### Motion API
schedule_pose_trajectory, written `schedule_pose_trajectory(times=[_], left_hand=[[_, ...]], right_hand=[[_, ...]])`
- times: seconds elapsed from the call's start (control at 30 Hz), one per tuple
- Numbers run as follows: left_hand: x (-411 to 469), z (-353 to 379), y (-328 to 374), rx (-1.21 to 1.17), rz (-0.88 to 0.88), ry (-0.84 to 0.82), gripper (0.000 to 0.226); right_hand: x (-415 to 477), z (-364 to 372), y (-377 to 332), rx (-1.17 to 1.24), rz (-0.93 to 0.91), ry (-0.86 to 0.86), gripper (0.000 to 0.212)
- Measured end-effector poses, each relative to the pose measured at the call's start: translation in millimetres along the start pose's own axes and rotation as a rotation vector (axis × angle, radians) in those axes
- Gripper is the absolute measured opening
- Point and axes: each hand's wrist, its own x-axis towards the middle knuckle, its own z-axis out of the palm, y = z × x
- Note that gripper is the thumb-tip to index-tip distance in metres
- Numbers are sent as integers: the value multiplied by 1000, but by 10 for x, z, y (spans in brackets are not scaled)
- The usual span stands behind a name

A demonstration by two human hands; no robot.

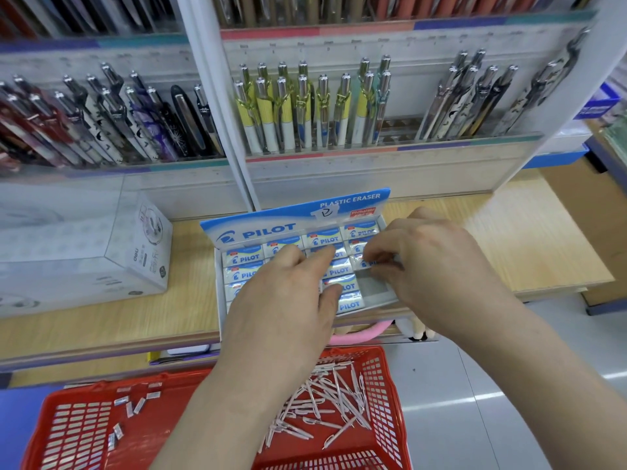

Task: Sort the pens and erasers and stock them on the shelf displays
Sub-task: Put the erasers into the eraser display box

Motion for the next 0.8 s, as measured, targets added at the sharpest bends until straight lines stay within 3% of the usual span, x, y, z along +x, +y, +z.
schedule_pose_trajectory(times=[0.13,0.23,0.3,0.37,0.5,0.6,0.8], left_hand=[[15,-30,-21,-69,2,-29,44],[-31,-63,-28,-211,-21,-25,43],[-61,-83,-16,-476,-67,-67,45],[-78,-127,40,-768,-109,-177,46],[-105,-196,161,-1035,-138,-299,50],[-127,-145,144,-1005,-165,-294,62],[-206,-205,124,-964,-158,-228,37]], right_hand=[[-3,-50,28,52,-26,-57,16],[-81,-120,-2,372,105,24,13],[-163,-196,-86,724,171,18,16],[-226,-268,-186,981,168,-96,24],[-259,-217,-227,1055,219,-171,19],[-255,-241,-242,1186,284,-168,7],[-341,-327,-148,1226,333,-101,10]])
